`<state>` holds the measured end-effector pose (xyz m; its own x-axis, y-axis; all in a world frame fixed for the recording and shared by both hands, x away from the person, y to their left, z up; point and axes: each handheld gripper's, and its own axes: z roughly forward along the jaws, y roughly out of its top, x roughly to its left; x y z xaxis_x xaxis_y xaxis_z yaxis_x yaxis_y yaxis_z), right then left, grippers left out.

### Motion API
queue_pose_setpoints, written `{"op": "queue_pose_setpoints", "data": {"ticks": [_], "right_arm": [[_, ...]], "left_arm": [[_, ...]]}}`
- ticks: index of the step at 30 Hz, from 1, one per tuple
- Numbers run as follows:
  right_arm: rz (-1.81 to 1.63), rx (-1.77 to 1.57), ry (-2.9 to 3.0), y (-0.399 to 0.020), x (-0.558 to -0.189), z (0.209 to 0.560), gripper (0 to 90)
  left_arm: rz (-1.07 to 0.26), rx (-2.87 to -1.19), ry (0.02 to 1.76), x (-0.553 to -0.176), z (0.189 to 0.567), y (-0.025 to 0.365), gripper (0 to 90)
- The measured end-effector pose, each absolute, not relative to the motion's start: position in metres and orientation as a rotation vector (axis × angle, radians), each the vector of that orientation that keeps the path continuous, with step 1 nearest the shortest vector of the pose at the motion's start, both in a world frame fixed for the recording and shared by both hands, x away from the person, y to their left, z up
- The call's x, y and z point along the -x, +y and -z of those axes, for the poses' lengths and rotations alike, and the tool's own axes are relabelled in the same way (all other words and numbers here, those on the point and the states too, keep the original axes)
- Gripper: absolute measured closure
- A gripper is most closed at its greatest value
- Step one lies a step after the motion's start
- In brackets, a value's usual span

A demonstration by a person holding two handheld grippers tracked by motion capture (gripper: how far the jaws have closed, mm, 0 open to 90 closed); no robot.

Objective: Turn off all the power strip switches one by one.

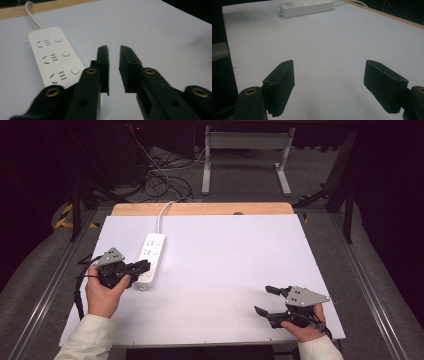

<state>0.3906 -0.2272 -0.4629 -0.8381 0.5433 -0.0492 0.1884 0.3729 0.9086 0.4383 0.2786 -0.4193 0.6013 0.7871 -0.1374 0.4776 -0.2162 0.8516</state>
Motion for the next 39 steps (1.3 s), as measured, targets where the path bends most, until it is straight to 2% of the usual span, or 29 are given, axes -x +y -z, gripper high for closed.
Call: {"op": "queue_pose_setpoints", "data": {"ticks": [3, 11, 23, 39], "right_arm": [[-1.455, -0.644, 2.298, -0.228, -0.391, 0.463, 25.3], [-1.452, -0.654, 2.302, -0.228, -0.392, 0.465, 25.3], [-1.446, -0.659, 2.308, -0.229, -0.393, 0.466, 25.3], [-1.447, -0.653, 2.313, -0.229, -0.393, 0.466, 25.3]], "left_arm": [[-0.420, -1.915, 1.026, -0.445, 0.424, 0.279, 89.6], [-0.492, -2.019, 1.058, -0.457, 0.434, 0.280, 90.0], [-0.415, -2.111, 1.104, -0.469, 0.447, 0.276, 90.0], [-0.395, -2.170, 1.110, -0.472, 0.454, 0.274, 90.0]]}}
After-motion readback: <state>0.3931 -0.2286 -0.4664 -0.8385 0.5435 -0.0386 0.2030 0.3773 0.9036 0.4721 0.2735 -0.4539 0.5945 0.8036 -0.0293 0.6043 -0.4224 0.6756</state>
